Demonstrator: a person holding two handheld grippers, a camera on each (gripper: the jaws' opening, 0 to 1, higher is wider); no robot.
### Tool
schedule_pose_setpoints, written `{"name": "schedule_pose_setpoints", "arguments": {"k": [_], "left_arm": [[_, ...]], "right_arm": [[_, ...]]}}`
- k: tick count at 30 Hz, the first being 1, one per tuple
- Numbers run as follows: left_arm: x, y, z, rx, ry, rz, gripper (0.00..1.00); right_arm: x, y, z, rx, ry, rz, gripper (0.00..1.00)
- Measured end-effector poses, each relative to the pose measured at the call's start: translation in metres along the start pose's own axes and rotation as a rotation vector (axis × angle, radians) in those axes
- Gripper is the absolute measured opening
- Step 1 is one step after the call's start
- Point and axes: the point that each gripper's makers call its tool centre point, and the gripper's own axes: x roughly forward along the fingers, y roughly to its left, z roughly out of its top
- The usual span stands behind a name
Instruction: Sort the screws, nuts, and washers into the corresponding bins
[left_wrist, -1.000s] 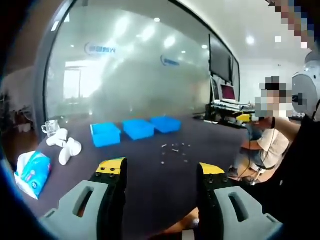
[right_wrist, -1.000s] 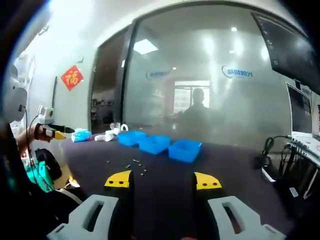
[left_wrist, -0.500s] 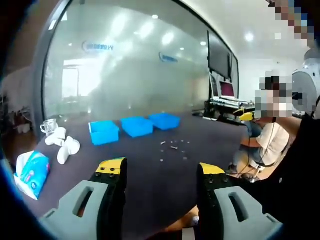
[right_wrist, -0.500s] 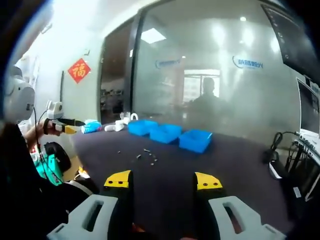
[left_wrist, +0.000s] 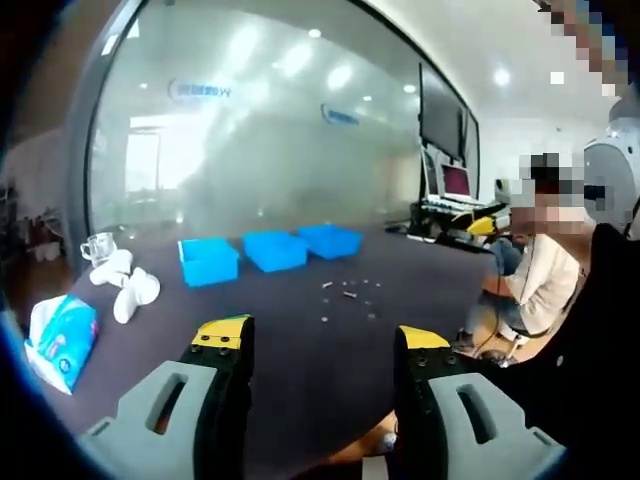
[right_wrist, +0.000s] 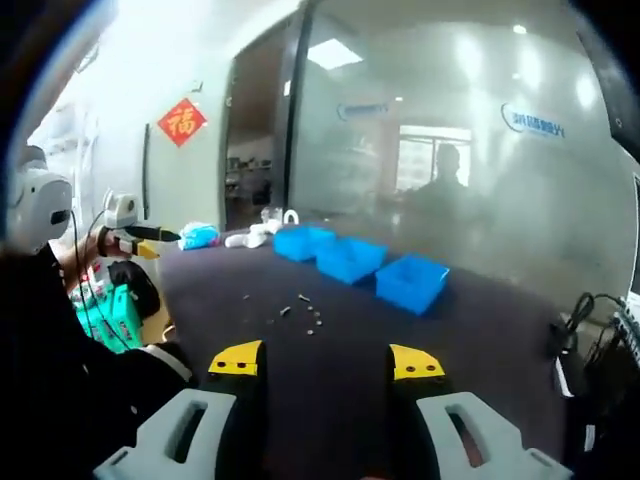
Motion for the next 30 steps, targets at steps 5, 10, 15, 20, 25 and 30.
{"name": "schedule_pose_setpoints", "arguments": {"k": [5,10,15,20,25,30], "left_arm": [[-0.001,-0.001,0.000,-0.005,-0.004,0.004,0.55],[-0.006,0.000,-0.002,-0.011,-0.008,0.020,0.55],[-0.010,0.002,-0.005,-0.014,-0.003,0.038,0.55],[-0.013,0.004,-0.006,-0.019,-0.007,0.048,0.55],[-0.015,0.007,-0.008,-0.027,-0.006,0.058,0.55],[-0.017,0.013,-0.011,-0.036,-0.007,0.068,0.55]], "right_arm": [[0.026,0.003,0.006,-0.095,0.069,0.086,0.43],[0.049,0.004,0.014,-0.135,0.093,0.130,0.43],[0.074,0.004,0.023,-0.180,0.118,0.176,0.43],[0.097,0.008,0.023,-0.238,0.169,0.226,0.43],[0.118,0.015,0.025,-0.279,0.211,0.277,0.43],[0.135,0.026,0.027,-0.338,0.259,0.342,0.43]]}}
